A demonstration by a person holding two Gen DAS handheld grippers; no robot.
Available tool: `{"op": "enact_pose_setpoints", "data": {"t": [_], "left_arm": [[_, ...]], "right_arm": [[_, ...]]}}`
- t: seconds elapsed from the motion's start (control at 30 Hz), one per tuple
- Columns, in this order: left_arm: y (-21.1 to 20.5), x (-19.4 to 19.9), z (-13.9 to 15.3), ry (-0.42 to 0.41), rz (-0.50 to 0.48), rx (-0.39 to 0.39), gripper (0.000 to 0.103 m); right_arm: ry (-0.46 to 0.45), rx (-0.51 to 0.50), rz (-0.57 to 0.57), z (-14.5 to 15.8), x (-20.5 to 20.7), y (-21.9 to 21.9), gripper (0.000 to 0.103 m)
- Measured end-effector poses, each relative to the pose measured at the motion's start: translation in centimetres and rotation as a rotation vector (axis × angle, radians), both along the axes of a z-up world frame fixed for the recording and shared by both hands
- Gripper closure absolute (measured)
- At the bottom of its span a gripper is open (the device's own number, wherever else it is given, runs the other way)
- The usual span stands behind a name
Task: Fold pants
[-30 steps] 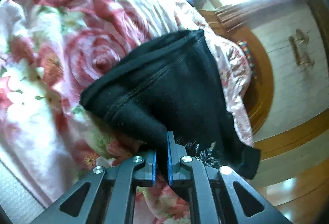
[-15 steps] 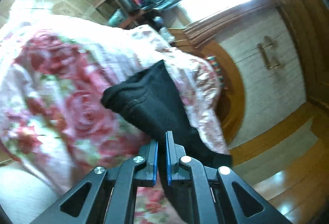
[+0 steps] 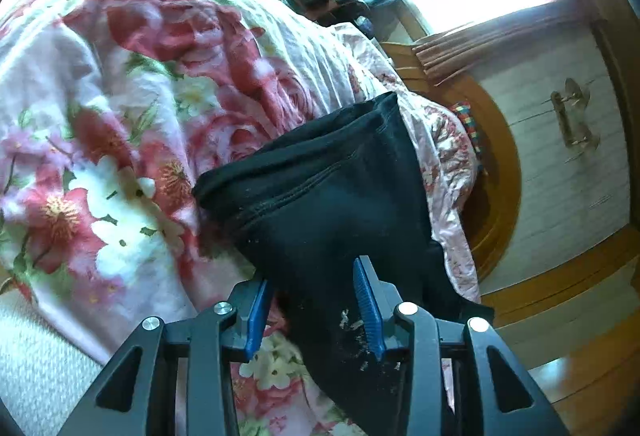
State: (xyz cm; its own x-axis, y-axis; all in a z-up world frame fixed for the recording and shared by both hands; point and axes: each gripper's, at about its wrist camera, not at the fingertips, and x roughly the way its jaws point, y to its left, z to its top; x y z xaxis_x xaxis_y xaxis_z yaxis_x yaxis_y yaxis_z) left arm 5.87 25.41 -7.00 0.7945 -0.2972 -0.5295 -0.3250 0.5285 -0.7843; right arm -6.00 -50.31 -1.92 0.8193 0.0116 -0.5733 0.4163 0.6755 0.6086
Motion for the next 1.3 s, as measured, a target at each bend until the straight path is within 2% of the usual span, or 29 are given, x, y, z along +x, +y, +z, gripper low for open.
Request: {"op": "enact_pose_setpoints", "data": {"t": [0.1, 0.17, 0.2, 0.23, 0.27, 0.3, 0.43, 0.57, 0.67, 0.7, 0.77, 0.8, 0.83, 0.87, 0.9, 0.97, 1.0, 1.03, 1.13, 1.17, 1.2, 1.3], "left_arm": [[-0.4, 1.1, -0.3, 0.008, -0.024, -0.001, 0.065], [-0.4, 1.6, -0.7, 0.039, -0.036, -0.022, 0.076], [-0.3, 1.9, -1.0, 0.061, -0.041, -0.044, 0.087], [-0.3, 2.2, -1.3, 0.087, -0.042, -0.059, 0.093], [-0.3, 2.1, -1.3, 0.09, -0.037, -0.065, 0.094], [-0.2, 1.9, -1.1, 0.086, -0.026, -0.059, 0.096], [-0.1, 0.5, 1.8, 0.023, -0.006, 0.002, 0.097], [0.6, -1.7, 5.1, -0.059, 0.016, 0.053, 0.097], [1.5, -3.0, 5.0, -0.042, 0.047, 0.072, 0.098], [1.8, -3.2, 4.5, -0.023, 0.053, 0.075, 0.098], [2.5, -3.6, 3.7, 0.034, 0.09, 0.088, 0.098], [3.1, -4.5, 3.5, 0.065, 0.157, 0.113, 0.1], [3.6, -5.2, 3.5, 0.072, 0.202, 0.127, 0.099], [4.2, -6.1, 3.7, 0.068, 0.258, 0.145, 0.098], [4.7, -6.6, 3.9, 0.059, 0.283, 0.15, 0.096], [4.8, -7.1, 4.8, 0.03, 0.309, 0.177, 0.09], [4.4, -6.9, 5.3, 0.022, 0.3, 0.202, 0.079], [3.6, -6.2, 5.9, 0.018, 0.275, 0.242, 0.069], [0.0, -3.7, 7.0, -0.008, 0.143, 0.347, 0.065], [-1.4, -2.8, 7.1, -0.014, 0.089, 0.373, 0.063], [-3.2, -1.7, 7.1, -0.019, 0.029, 0.396, 0.061], [-8.8, 1.5, 6.1, -0.024, -0.17, 0.442, 0.061]], "right_arm": [[0.014, -0.001, -0.03, 0.1, 0.2, -0.9, 0.058], [0.013, 0.015, -0.062, 0.2, 0.1, -2.0, 0.058], [0.01, 0.032, -0.086, 0.3, 0.1, -2.5, 0.06], [0.016, 0.036, -0.094, 0.4, 0.2, -2.7, 0.068], [0.031, 0.022, -0.1, 0.6, 0.3, -2.8, 0.077], [0.049, -0.01, -0.098, 1.0, 0.6, -2.7, 0.09], [0.057, -0.153, -0.049, 3.9, 0.3, -1.1, 0.092], [0.031, -0.181, -0.014, 5.6, -1.4, -0.3, 0.092], [0.1, -0.183, 0.006, 4.3, -1.7, -0.1, 0.092], [0.149, -0.173, 0.006, 3.4, -1.7, -0.2, 0.091], [0.225, -0.126, -0.025, 1.6, -2.1, -1.0, 0.08], [0.214, -0.109, -0.067, 1.4, -3.0, -1.4, 0.072], [0.193, -0.121, -0.111, 1.7, -3.9, -1.6, 0.071], [0.177, -0.163, -0.178, 2.5, -5.1, -1.5, 0.071], [0.166, -0.207, -0.237, 3.3, -6.0, -1.4, 0.066], [0.117, -0.304, -0.378, 5.3, -8.0, -1.1, 0.058], [0.081, -0.342, -0.433, 6.4, -8.8, -1.0, 0.055], [0.039, -0.37, -0.459, 7.5, -9.1, -0.9, 0.053], [-0.038, -0.418, -0.431, 9.8, -7.6, -0.7, 0.046], [-0.049, -0.408, -0.37, 10.3, -5.9, -0.7, 0.034], [-0.054, -0.393, -0.321, 10.5, -4.7, -0.6, 0.03], [-0.055, -0.31, -0.135, 10.1, 0.9, -0.1, 0.03]]}}
